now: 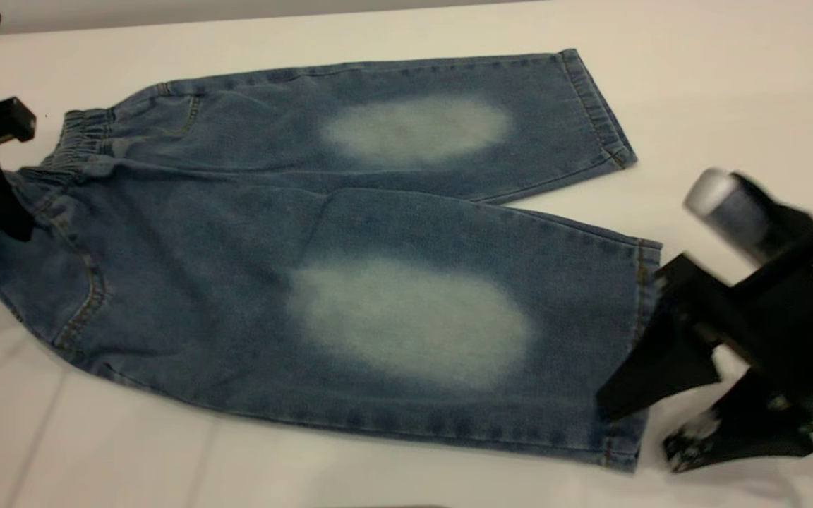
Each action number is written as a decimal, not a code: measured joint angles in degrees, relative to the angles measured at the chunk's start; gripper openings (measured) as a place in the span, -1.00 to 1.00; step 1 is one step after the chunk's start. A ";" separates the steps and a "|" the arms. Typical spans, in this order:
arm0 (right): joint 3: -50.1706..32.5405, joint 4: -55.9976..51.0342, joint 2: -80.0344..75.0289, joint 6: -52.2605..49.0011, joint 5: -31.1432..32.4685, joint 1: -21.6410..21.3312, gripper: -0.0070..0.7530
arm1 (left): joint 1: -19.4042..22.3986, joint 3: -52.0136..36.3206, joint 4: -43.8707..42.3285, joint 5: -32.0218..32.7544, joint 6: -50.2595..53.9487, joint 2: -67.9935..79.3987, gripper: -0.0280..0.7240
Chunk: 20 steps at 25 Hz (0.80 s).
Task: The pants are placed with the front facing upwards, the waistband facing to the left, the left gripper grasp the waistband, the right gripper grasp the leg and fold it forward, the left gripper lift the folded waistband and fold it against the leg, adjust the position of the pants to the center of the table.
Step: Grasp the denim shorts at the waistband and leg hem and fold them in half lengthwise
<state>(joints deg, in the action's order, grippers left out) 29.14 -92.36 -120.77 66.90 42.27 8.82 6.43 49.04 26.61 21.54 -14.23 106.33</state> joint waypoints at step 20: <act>0.04 -11.01 -1.28 8.32 -2.26 1.49 -0.21 | -10.36 0.00 10.25 -1.48 -9.23 0.00 -0.72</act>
<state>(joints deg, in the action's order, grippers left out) 29.17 -103.37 -122.06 75.22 40.01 10.30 -3.93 49.04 36.86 20.05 -23.46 106.33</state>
